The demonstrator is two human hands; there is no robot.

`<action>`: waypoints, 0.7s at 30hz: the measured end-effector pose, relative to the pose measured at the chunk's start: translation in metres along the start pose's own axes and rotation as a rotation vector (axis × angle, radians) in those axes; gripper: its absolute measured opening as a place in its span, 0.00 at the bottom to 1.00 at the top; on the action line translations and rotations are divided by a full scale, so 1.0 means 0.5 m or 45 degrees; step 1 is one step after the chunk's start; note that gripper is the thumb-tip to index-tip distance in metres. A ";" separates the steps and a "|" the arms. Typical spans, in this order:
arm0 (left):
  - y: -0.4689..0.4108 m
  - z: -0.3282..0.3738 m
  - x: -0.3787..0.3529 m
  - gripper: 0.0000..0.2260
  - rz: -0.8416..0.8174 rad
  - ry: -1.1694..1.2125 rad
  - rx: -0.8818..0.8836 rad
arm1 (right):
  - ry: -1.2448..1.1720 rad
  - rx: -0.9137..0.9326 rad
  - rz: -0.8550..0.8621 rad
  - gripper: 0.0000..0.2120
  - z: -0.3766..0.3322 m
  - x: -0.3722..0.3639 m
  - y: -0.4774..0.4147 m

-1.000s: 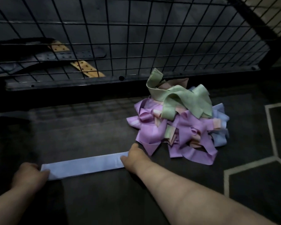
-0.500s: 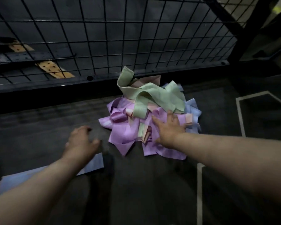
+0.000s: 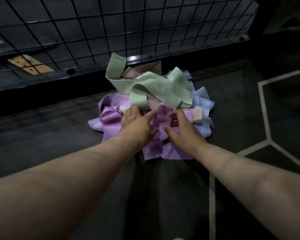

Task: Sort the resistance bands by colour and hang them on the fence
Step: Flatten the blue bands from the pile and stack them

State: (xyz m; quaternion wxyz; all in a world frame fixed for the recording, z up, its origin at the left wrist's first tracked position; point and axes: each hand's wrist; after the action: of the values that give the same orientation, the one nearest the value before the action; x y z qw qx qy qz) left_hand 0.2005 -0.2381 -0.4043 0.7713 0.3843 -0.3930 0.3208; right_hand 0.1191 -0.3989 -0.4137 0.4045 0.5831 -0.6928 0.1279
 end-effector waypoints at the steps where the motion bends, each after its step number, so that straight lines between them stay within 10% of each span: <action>1: -0.004 0.008 -0.007 0.30 -0.016 -0.055 -0.006 | -0.002 0.046 0.065 0.17 0.013 0.001 0.009; 6: -0.010 0.055 -0.017 0.21 0.309 -0.096 -0.223 | 0.211 -0.195 0.726 0.12 0.078 0.023 -0.006; 12: -0.060 0.113 -0.007 0.18 0.040 0.182 -0.381 | -0.434 -0.513 0.430 0.26 0.116 0.114 -0.091; 21: -0.081 0.169 -0.017 0.19 -0.184 0.788 -0.021 | -0.760 -0.633 0.334 0.23 0.108 0.127 -0.085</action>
State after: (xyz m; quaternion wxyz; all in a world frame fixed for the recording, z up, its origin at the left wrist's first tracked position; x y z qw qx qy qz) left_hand 0.1980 -0.3315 -0.3919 0.8782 0.2890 -0.1139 0.3638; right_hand 0.1360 -0.4907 -0.4157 0.2943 0.3858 -0.8582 -0.1676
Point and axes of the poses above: each hand's wrist, its own y-axis away from the middle knuckle, its own x-axis out of the back of the hand, z = x × y, and after that the axes turned 2 degrees about y, right-handed
